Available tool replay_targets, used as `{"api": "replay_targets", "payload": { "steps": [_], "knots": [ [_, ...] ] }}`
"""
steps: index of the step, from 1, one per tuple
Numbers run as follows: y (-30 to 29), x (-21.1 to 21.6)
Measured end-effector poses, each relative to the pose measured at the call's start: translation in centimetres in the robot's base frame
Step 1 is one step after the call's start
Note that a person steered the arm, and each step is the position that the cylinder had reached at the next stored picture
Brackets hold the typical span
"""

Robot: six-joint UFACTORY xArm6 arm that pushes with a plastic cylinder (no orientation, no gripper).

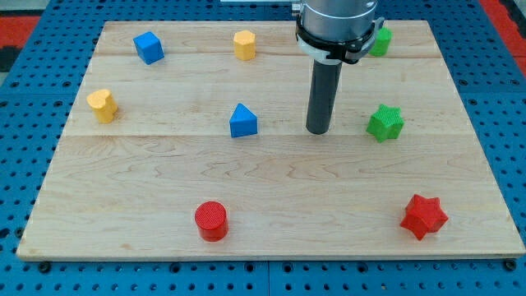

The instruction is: Place the green circle diagonally above the top right side of the green star

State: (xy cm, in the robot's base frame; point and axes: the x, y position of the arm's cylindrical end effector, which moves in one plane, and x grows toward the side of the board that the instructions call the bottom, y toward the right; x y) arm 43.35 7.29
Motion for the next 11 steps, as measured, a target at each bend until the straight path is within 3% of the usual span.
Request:
{"api": "replay_targets", "payload": {
  "steps": [1,3,5,7,9,11],
  "knots": [
    [0.0,-1.0],
    [2.3,-10.2],
    [2.6,-10.3],
    [8.2,-15.0],
    [7.6,-23.5],
    [10.4,-13.9]
  ]
}}
